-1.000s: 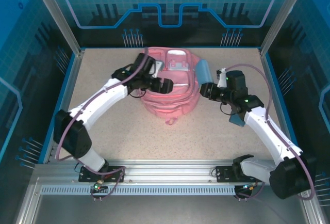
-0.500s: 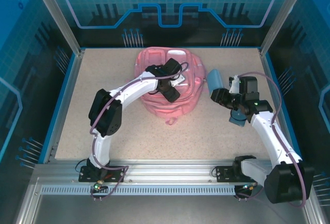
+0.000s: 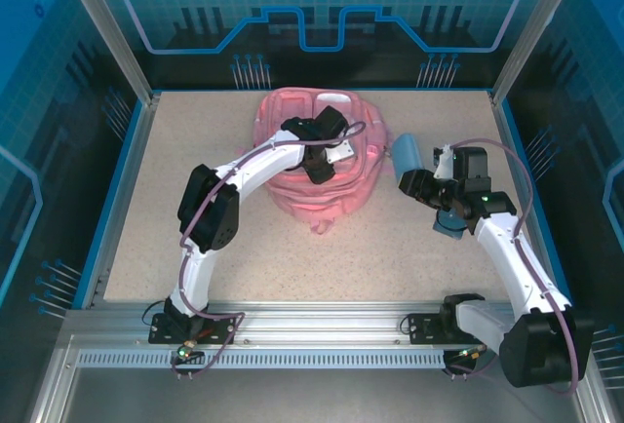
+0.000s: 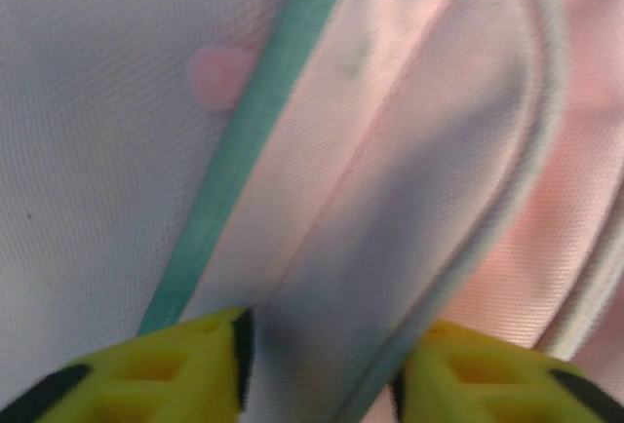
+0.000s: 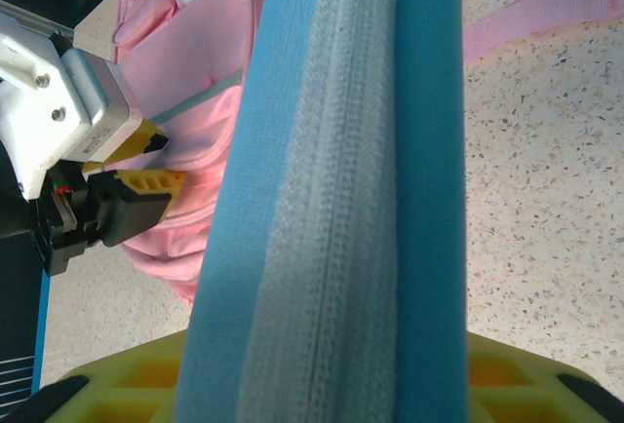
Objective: Pack the student bag
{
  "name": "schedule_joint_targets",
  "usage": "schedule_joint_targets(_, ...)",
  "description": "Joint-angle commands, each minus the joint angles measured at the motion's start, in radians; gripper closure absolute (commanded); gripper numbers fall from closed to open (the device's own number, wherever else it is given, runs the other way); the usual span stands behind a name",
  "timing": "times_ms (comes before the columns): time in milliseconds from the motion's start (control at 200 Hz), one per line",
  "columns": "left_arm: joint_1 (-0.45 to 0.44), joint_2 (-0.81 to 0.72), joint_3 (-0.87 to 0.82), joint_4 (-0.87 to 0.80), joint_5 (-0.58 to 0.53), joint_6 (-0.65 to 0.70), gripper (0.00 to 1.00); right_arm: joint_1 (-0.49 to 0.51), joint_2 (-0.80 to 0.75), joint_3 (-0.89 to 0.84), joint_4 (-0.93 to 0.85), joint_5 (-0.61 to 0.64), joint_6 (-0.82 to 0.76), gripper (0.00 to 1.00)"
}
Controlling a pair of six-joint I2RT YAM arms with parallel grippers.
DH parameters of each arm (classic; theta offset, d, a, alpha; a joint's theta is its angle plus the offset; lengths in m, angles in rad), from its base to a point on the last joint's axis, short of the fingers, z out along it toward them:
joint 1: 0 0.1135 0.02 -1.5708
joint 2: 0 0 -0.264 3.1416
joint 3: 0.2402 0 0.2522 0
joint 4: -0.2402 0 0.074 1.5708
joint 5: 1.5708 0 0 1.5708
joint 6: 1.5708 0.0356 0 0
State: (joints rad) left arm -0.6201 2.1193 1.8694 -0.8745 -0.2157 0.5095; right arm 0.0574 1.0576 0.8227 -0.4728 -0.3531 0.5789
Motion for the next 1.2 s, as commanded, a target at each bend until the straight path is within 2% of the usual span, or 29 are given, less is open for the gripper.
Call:
schedule_joint_targets(0,0.012,-0.043,0.025,0.083,-0.053,0.006,0.71,-0.018,-0.029,0.001,-0.029,-0.023,-0.006,0.56)
schedule_joint_targets(170,0.008,-0.132,-0.004,0.219,-0.067,-0.034,0.89,-0.024,-0.064,0.02,-0.093,-0.006,-0.023,0.55)
schedule_joint_targets(275,0.006,-0.184,-0.009,0.307,-0.076,-0.11,1.0,-0.025,-0.083,0.024,-0.12,-0.022,-0.028,0.55)
schedule_joint_targets(410,-0.003,-0.214,0.035,0.348,-0.041,-0.244,1.0,-0.025,-0.089,0.002,-0.069,-0.133,-0.01,0.55)
schedule_joint_targets(550,-0.041,-0.173,0.161,0.279,-0.034,-0.31,1.0,-0.019,-0.061,-0.035,0.075,-0.308,0.063,0.55)
schedule_joint_targets(640,-0.062,-0.141,0.238,0.229,-0.026,-0.35,1.0,-0.002,-0.035,-0.05,0.162,-0.354,0.12,0.55)
schedule_joint_targets(910,-0.098,-0.127,0.336,0.17,-0.011,-0.43,1.0,0.058,0.166,0.018,0.289,-0.309,0.229,0.56)
schedule_joint_targets(1146,-0.102,-0.114,0.358,0.138,0.008,-0.519,1.0,0.152,0.461,0.174,0.456,-0.26,0.335,0.56)
schedule_joint_targets(1196,-0.102,-0.107,0.369,0.124,-0.001,-0.543,1.0,0.173,0.516,0.205,0.473,-0.229,0.35,0.51)
